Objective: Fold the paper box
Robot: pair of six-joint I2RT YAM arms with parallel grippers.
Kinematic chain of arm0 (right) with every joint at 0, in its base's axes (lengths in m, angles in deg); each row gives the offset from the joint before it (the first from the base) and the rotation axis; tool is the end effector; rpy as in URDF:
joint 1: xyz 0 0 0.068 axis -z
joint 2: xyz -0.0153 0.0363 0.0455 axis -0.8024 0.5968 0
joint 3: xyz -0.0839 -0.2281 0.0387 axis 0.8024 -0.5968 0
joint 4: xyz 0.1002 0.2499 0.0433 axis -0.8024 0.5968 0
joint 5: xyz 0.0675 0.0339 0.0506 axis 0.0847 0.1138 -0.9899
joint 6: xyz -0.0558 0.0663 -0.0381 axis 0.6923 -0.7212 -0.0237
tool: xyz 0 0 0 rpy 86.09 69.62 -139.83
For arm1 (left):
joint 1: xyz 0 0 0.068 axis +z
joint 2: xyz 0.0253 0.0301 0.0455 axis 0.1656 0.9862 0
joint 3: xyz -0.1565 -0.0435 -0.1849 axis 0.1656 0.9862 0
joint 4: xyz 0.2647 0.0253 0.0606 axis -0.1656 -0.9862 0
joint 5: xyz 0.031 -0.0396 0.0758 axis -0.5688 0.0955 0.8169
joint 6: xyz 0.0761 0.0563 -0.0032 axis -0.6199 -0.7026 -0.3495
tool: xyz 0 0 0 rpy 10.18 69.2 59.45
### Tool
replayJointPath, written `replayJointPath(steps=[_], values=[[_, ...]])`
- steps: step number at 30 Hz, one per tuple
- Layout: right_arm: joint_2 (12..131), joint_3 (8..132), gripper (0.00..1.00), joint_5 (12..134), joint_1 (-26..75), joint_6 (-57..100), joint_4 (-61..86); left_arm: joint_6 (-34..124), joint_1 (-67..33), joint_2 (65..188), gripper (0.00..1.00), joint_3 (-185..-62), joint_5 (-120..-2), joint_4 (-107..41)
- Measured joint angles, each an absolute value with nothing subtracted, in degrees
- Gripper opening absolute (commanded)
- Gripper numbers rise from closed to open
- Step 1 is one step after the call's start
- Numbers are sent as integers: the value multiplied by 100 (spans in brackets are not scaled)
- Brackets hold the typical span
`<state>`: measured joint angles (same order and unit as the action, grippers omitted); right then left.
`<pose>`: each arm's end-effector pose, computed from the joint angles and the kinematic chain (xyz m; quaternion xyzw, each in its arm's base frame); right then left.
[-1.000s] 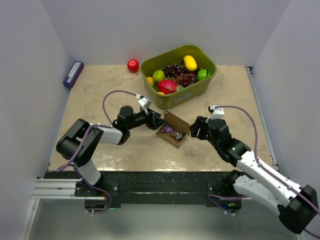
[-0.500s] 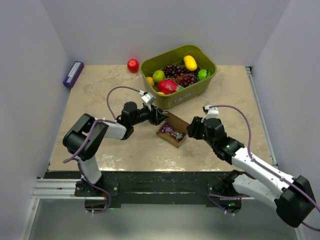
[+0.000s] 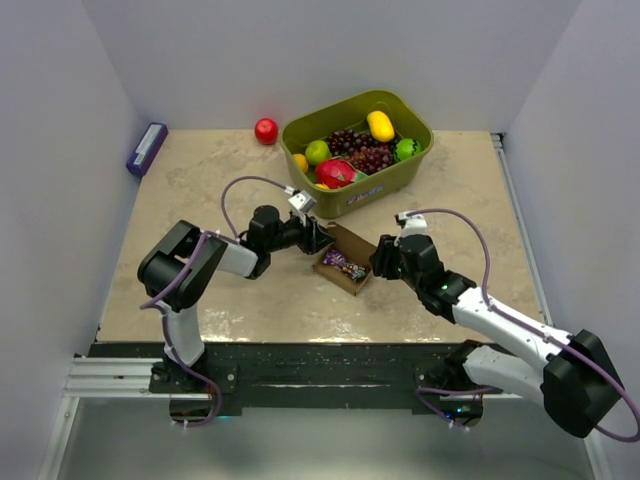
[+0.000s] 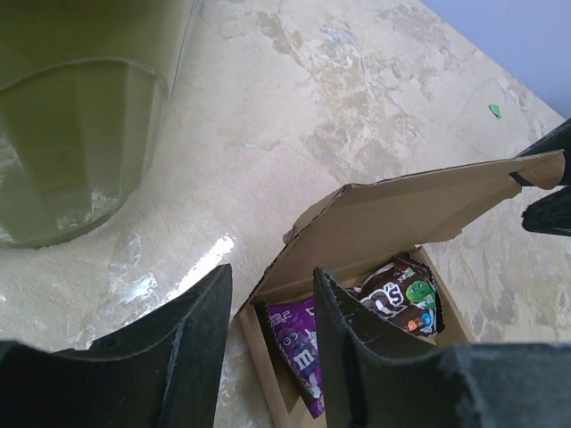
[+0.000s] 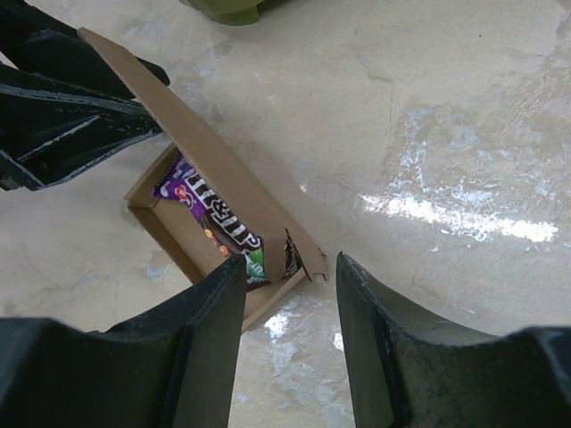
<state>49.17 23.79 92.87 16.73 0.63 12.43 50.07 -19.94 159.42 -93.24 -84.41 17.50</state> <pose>0.2418 0.1566 0.1648 -0.0120 0.8610 0.1866 0.4730 0.3215 -0.2334 0.0936 0.2508 0.7322 -0.4318 0.4633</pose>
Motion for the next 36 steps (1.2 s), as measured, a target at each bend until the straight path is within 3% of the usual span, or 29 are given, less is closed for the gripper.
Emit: replayJointPath(steps=[6, 13, 27, 36], values=[[5268, 2379, 40, 9291, 1673, 179, 1062, 5011, -1994, 15972, 33, -9401, -8515, 1774], [5518, 2379, 28, 9296, 1673, 266, 1027, 5011, -2016, 15983, 14, -9427, -8563, 1888], [5673, 2479, 12, 9645, 1667, 380, 1075, 4851, -2279, 15981, 1, -9436, -8257, 1857], [5900, 2667, 4, 10583, 1363, 225, 1274, 4766, -2746, 15721, 0, -9479, -7114, 1348]])
